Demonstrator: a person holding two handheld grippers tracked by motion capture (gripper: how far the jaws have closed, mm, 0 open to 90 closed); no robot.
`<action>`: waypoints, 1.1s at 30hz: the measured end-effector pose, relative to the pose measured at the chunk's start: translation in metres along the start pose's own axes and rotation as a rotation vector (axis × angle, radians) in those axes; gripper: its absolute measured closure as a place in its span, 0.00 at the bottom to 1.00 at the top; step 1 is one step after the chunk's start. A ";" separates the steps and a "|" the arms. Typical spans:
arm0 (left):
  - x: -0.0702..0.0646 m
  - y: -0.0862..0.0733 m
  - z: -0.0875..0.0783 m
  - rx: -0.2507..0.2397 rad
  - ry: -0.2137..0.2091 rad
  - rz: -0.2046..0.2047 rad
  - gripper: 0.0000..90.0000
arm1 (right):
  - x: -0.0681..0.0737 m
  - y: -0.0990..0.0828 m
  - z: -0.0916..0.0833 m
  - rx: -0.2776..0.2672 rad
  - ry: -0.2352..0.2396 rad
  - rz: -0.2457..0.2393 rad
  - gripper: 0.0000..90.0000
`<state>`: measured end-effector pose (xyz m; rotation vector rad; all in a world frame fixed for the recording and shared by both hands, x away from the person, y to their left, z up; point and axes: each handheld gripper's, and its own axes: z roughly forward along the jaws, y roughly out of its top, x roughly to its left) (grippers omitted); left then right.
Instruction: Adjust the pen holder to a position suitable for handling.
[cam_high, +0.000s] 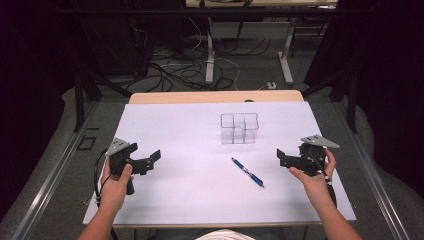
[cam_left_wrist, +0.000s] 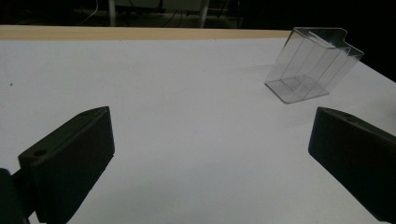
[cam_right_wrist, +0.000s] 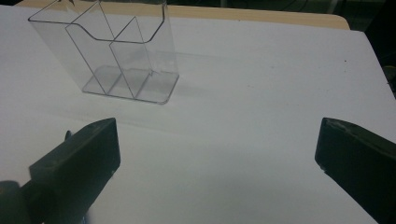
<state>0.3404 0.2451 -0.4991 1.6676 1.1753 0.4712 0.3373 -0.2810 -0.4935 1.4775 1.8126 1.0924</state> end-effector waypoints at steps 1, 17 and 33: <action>0.000 0.000 0.000 0.004 0.002 0.007 0.01 | 0.000 0.000 0.000 0.000 0.000 0.000 0.00; -0.001 0.001 0.000 0.003 0.008 0.010 0.01 | 0.006 0.015 0.015 -0.019 0.018 -0.054 0.25; -0.002 0.000 0.000 0.008 0.008 0.008 0.01 | 0.009 0.054 0.046 -0.012 0.064 -0.079 0.58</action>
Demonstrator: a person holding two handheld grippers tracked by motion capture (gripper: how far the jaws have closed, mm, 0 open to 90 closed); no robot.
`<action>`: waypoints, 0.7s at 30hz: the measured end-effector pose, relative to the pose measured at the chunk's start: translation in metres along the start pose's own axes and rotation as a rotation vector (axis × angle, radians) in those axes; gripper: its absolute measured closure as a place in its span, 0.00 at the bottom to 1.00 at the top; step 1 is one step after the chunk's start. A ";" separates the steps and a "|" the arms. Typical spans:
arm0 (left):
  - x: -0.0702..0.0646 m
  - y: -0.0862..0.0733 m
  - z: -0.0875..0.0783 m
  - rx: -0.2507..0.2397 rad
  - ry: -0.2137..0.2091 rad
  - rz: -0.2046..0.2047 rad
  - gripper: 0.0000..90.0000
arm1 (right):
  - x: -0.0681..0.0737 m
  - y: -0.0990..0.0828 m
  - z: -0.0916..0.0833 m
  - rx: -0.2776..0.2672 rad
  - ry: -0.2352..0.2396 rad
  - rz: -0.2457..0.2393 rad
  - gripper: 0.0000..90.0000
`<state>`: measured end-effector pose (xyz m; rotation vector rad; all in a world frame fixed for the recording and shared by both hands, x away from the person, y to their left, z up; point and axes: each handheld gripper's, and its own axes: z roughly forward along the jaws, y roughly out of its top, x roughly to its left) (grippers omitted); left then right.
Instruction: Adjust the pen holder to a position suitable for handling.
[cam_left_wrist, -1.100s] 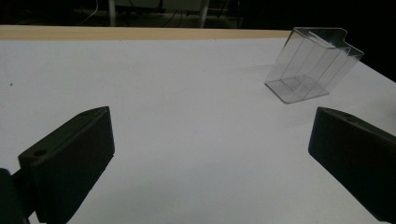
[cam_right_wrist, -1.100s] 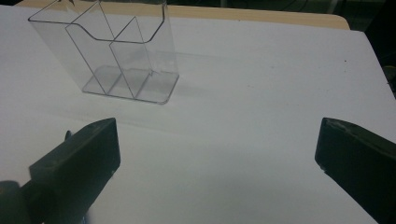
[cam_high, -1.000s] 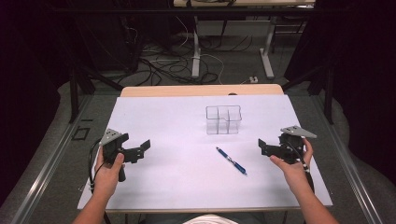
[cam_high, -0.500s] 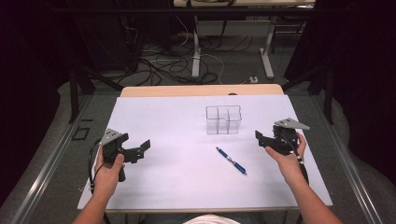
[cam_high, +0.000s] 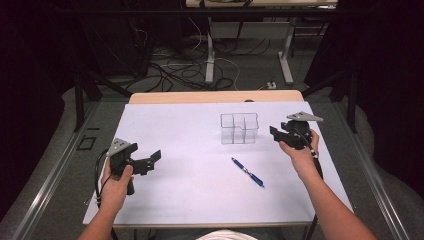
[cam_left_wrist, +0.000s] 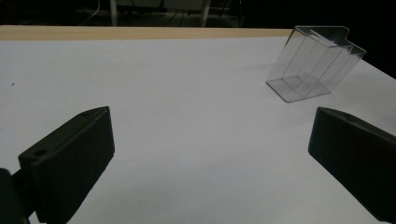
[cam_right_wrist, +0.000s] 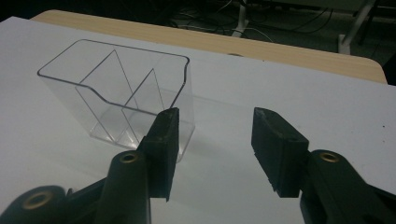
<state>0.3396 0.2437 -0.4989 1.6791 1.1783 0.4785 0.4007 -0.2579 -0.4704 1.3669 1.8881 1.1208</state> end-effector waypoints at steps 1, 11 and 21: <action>0.000 0.000 0.000 0.001 0.000 0.000 0.01 | 0.000 0.004 0.004 0.003 0.002 0.008 0.60; 0.001 -0.001 0.001 0.004 -0.002 -0.001 0.01 | -0.006 0.022 0.024 0.029 -0.037 0.006 0.82; 0.001 -0.001 0.001 0.007 -0.002 -0.002 0.01 | -0.007 0.026 0.045 0.064 -0.046 0.001 0.96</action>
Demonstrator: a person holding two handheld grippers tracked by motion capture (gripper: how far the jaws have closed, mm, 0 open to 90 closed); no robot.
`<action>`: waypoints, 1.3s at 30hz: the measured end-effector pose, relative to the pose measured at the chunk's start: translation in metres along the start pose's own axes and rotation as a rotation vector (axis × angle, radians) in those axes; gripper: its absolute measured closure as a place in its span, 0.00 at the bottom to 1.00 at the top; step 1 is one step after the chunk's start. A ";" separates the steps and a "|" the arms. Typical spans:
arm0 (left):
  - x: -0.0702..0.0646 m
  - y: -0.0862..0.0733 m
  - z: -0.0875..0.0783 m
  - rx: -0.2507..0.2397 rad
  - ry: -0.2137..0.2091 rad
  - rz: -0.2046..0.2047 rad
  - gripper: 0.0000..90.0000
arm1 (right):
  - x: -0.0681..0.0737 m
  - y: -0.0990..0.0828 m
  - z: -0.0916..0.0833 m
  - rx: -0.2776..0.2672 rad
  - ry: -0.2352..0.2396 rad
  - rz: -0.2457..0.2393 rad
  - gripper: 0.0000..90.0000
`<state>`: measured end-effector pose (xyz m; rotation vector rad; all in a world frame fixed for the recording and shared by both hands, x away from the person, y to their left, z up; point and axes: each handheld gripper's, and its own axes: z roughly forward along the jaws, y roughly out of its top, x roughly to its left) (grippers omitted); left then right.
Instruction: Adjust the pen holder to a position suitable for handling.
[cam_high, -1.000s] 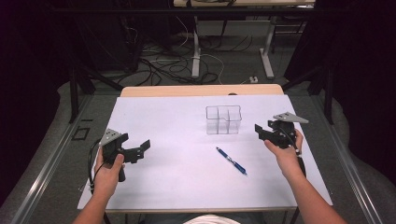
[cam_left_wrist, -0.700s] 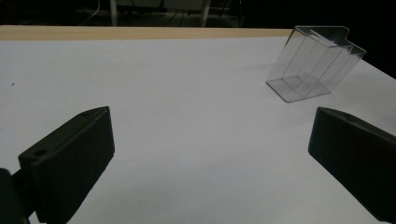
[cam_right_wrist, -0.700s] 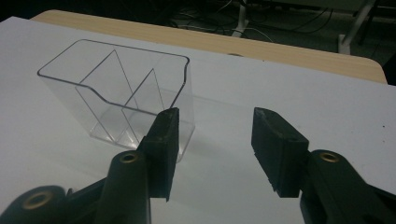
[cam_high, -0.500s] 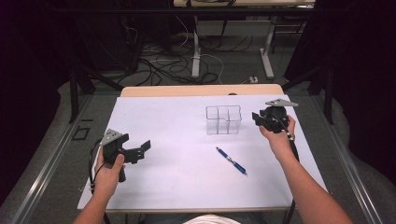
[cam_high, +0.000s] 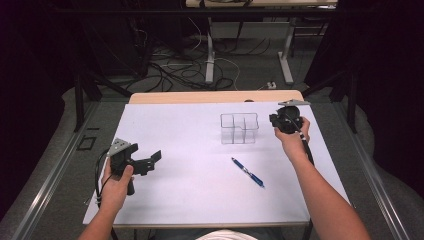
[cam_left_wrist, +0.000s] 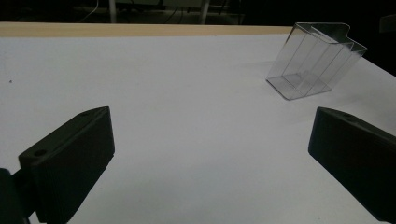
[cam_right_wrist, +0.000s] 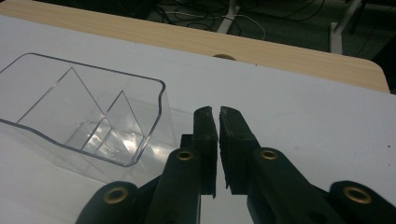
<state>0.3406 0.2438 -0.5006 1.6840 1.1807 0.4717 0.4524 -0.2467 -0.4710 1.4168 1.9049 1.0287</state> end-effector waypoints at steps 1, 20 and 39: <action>0.000 0.000 0.000 0.001 0.000 -0.002 0.01 | 0.000 0.000 0.005 0.002 0.010 -0.008 0.99; 0.000 -0.001 0.001 0.013 0.001 0.001 0.01 | 0.010 -0.010 0.043 0.044 0.033 0.020 1.00; 0.002 -0.002 0.001 0.019 0.004 -0.001 0.01 | 0.017 -0.013 0.050 0.038 0.064 0.035 1.00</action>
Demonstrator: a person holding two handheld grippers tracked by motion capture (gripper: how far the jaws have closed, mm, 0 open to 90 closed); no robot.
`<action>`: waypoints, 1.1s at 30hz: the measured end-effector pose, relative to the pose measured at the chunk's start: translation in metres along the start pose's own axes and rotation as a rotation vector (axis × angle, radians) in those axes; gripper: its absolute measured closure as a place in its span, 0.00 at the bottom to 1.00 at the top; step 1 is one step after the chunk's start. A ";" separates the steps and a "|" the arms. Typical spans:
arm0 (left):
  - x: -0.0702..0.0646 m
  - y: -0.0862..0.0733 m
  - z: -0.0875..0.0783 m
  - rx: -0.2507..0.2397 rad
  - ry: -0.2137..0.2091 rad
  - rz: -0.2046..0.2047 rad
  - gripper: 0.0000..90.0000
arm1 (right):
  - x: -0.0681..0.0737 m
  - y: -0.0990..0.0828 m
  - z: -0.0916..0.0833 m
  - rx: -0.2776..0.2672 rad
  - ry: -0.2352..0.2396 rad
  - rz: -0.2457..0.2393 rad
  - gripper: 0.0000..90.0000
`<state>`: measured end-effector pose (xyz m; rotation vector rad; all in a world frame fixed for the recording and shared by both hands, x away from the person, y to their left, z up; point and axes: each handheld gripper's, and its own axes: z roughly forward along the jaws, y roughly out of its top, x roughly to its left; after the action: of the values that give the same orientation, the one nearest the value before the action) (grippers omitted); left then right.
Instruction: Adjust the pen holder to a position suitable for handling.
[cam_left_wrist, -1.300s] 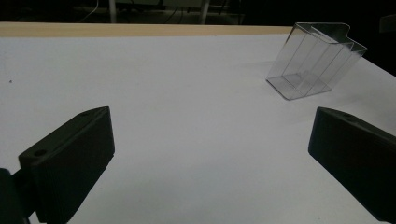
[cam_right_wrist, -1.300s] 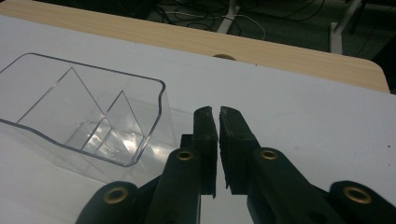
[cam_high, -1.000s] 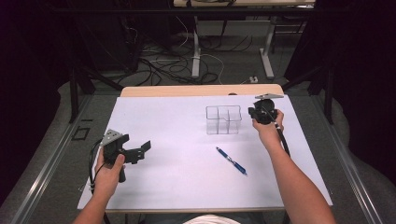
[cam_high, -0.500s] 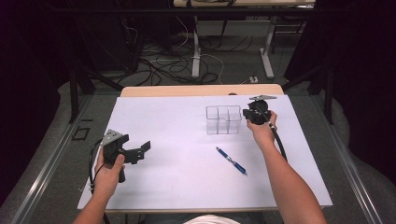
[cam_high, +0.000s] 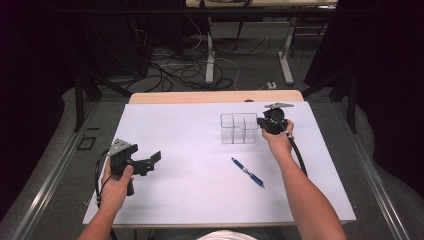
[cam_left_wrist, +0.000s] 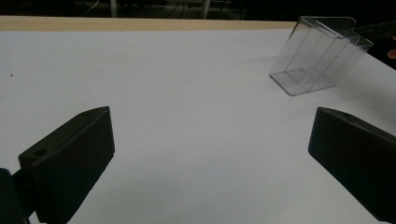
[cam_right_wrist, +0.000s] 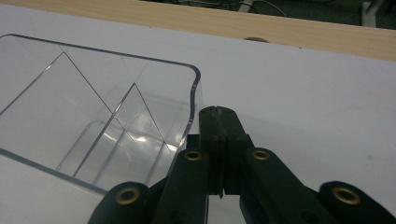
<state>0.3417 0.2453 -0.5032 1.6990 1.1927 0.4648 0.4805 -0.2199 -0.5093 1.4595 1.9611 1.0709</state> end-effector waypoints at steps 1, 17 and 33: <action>0.000 0.000 0.000 0.000 0.000 0.000 0.01 | 0.000 0.000 0.000 0.000 0.000 0.000 1.00; 0.000 0.000 0.000 0.001 -0.001 -0.001 0.01 | 0.021 0.000 0.006 -0.014 0.038 -0.012 1.00; 0.000 0.000 0.000 0.002 -0.004 0.001 0.01 | 0.050 0.003 0.017 -0.018 0.080 -0.031 1.00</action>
<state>0.3416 0.2449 -0.5031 1.7014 1.1903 0.4610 0.4791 -0.1672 -0.5127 1.3918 2.0174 1.1463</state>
